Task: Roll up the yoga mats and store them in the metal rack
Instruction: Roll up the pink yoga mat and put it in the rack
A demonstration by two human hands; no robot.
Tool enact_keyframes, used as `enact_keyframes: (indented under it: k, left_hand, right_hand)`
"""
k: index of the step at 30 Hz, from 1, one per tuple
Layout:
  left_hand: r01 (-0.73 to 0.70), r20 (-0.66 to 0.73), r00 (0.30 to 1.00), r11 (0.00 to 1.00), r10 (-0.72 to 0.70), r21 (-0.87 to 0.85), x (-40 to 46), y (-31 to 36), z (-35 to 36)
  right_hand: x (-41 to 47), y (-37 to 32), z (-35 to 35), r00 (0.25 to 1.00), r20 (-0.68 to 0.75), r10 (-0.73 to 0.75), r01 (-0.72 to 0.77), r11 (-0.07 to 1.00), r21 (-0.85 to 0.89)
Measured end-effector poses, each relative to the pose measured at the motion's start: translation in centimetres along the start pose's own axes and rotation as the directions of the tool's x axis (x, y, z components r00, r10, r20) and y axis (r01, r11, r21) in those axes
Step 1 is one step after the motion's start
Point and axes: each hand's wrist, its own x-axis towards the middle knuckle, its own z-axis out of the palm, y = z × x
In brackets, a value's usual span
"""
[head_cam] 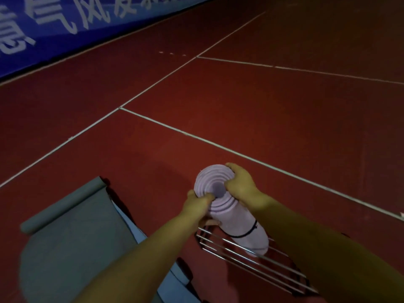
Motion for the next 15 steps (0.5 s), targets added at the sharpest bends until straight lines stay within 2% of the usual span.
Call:
enact_keyframes:
  k: [6,8,11,15]
  left_hand:
    - [0.118,-0.011,0.993,0.99,-0.12,-0.079,9.1,-7.3,-0.2]
    - [0.126,-0.024,0.991,0.99,-0.128,-0.058,12.2,-9.9,-0.5]
    - [0.071,-0.115,0.991,0.997,-0.069,0.012,16.7,-14.0,-1.0]
    - [0.121,-0.183,0.977,0.99,-0.107,0.068,20.8,-18.2,-1.6]
  right_hand:
    - [6.9,8.6,6.3,0.996,0.022,0.081,-0.078,0.991,-0.104]
    - [8.6,11.2,8.6,0.995,0.046,0.093,-0.086,0.987,-0.132]
    - [11.3,15.0,12.0,0.992,0.089,0.092,-0.074,0.98,-0.187]
    - [14.1,19.8,15.9,0.992,0.088,0.087,-0.063,0.968,-0.244]
